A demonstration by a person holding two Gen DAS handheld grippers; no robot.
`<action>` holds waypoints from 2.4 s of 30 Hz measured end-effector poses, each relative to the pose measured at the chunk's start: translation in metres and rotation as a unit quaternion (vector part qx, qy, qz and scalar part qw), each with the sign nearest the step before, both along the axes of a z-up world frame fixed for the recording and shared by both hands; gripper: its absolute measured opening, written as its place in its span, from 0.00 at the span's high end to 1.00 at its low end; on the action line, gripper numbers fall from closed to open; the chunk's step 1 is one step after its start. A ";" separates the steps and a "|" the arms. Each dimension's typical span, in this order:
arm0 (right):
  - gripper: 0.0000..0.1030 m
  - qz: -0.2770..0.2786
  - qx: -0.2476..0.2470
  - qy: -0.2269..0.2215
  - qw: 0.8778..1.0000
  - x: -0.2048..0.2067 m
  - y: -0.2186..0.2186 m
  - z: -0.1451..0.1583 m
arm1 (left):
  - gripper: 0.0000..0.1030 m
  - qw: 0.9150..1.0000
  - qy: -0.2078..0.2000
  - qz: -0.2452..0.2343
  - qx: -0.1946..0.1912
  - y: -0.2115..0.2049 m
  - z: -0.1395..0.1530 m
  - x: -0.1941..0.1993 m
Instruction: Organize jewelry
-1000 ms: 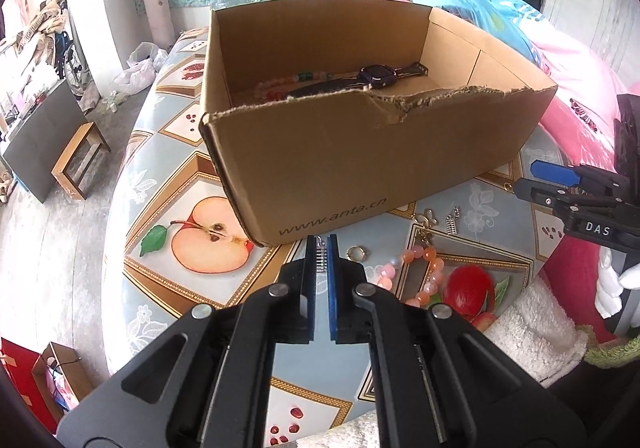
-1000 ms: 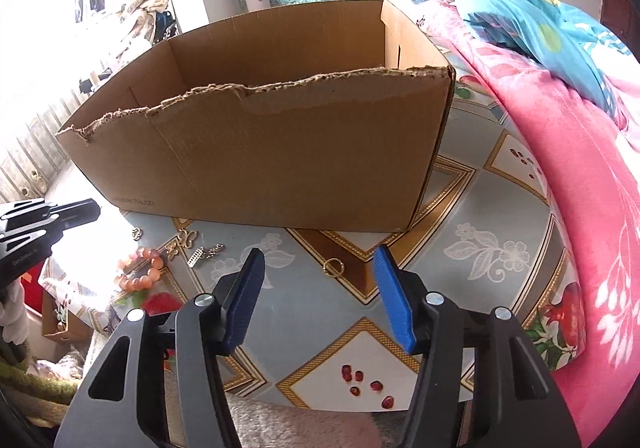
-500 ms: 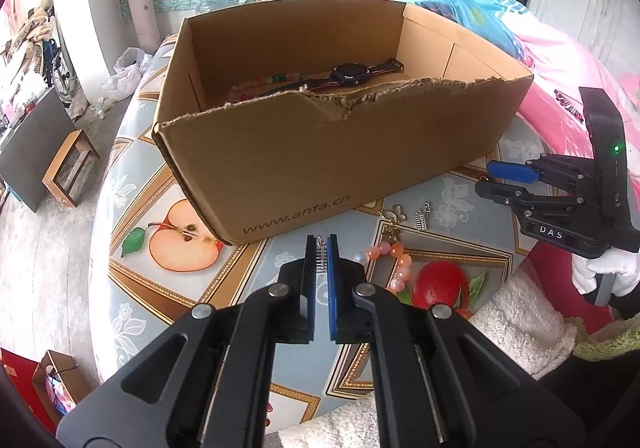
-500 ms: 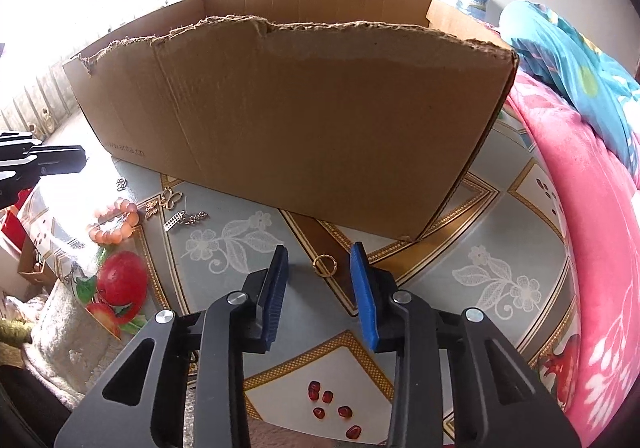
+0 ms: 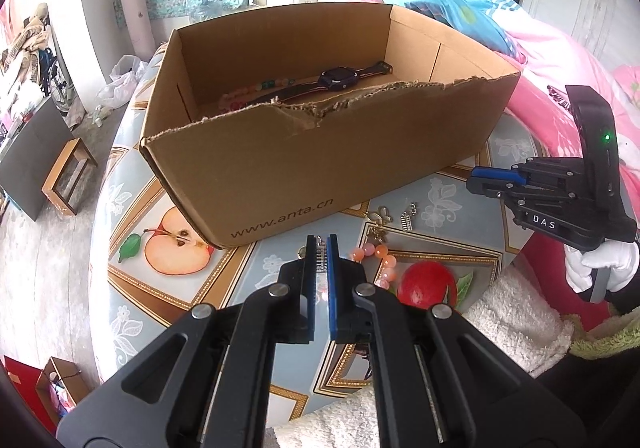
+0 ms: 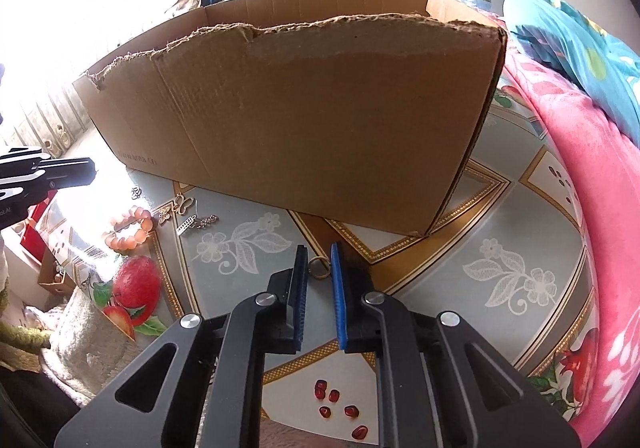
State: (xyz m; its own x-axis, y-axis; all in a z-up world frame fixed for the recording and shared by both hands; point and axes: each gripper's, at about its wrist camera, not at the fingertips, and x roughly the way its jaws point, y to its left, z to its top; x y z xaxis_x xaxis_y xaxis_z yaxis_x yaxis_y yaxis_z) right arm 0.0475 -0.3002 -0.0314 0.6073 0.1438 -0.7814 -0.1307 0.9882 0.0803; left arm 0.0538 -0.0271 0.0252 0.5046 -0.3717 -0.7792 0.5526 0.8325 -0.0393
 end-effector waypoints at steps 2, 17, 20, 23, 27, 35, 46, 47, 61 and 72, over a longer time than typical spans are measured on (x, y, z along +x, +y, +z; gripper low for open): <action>0.93 -0.001 0.002 -0.001 1.000 -0.002 -0.004 0.000 | 0.96 1.000 -0.001 0.000 0.000 0.000 0.001 -0.001; 0.77 0.015 -0.024 -0.007 1.000 -0.012 0.007 0.007 | 0.96 1.000 -0.010 -0.011 0.000 -0.004 0.007 -0.007; 0.77 0.028 -0.038 -0.001 0.999 -0.008 0.010 0.004 | 0.96 1.000 -0.009 -0.011 0.000 -0.004 0.006 -0.007; 0.78 0.038 -0.027 0.001 0.999 -0.003 0.006 0.001 | 0.96 1.000 -0.008 -0.012 0.001 -0.005 0.005 -0.006; 0.89 0.037 -0.002 0.008 0.999 0.007 -0.007 -0.001 | 0.96 1.000 -0.008 -0.012 0.000 -0.005 0.004 -0.006; 0.90 0.029 0.011 0.005 1.000 0.007 -0.013 -0.006 | 0.96 1.000 -0.012 -0.013 0.000 -0.005 0.006 -0.008; 0.97 0.020 0.020 -0.016 0.999 -0.013 -0.010 0.017 | 0.96 1.000 -0.022 -0.016 -0.015 0.000 0.017 -0.008; 0.97 0.019 0.020 -0.016 0.999 -0.014 -0.010 0.018 | 0.96 1.000 -0.021 -0.017 -0.015 0.000 0.017 -0.008; 0.76 -0.006 -0.003 0.008 1.000 -0.010 0.011 -0.001 | 0.96 1.000 -0.005 -0.020 -0.012 -0.006 0.008 -0.005; 0.90 -0.008 -0.006 -0.002 1.000 -0.007 0.014 -0.004 | 0.96 1.000 -0.003 -0.020 -0.011 -0.007 0.006 -0.004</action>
State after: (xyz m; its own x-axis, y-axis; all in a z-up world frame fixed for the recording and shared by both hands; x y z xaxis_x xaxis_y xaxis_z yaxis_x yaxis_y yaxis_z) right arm 0.0401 -0.2858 -0.0358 0.6125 0.1249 -0.7806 -0.1152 0.9910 0.0682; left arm 0.0496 -0.0339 0.0315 0.4931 -0.4094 -0.7676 0.5856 0.8087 -0.0551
